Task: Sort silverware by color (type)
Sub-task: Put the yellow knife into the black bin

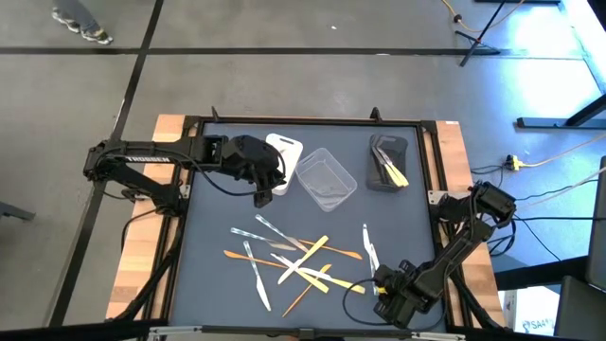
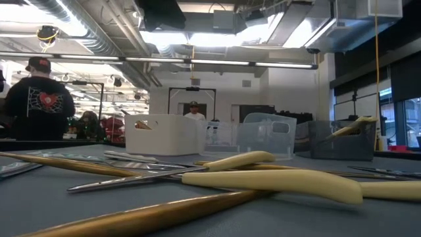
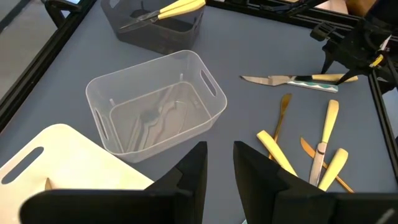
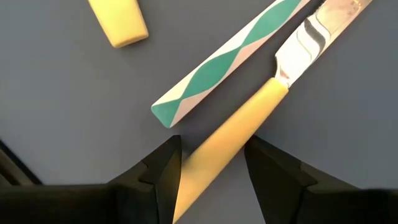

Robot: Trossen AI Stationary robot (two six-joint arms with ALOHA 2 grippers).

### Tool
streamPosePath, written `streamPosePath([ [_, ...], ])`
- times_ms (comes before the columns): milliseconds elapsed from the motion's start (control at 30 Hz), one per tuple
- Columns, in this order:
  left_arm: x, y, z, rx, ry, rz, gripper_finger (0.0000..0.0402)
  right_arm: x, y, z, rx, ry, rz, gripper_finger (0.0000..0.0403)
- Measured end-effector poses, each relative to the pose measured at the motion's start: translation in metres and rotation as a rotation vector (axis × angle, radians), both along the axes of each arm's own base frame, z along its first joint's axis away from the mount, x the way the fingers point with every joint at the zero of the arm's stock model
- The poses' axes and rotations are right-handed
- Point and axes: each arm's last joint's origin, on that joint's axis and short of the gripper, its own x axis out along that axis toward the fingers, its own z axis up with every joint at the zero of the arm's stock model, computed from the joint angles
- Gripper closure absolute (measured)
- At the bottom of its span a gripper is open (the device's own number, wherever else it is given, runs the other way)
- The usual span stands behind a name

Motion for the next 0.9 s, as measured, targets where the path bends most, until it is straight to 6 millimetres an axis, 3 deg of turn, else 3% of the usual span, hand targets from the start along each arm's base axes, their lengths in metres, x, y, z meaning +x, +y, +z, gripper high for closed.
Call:
streamPosePath([
  [367,0.0,0.0,0.0,0.0,0.0,0.0,0.0329,-0.0003,-0.0003,-0.0007,-0.003,0.004,0.0,0.0233],
  [900,-0.0011,-0.0001,0.001,0.027,0.0,-0.023,0.0329,-0.0025,-0.0034,-0.0016,-0.034,0.028,-0.023,0.0348],
])
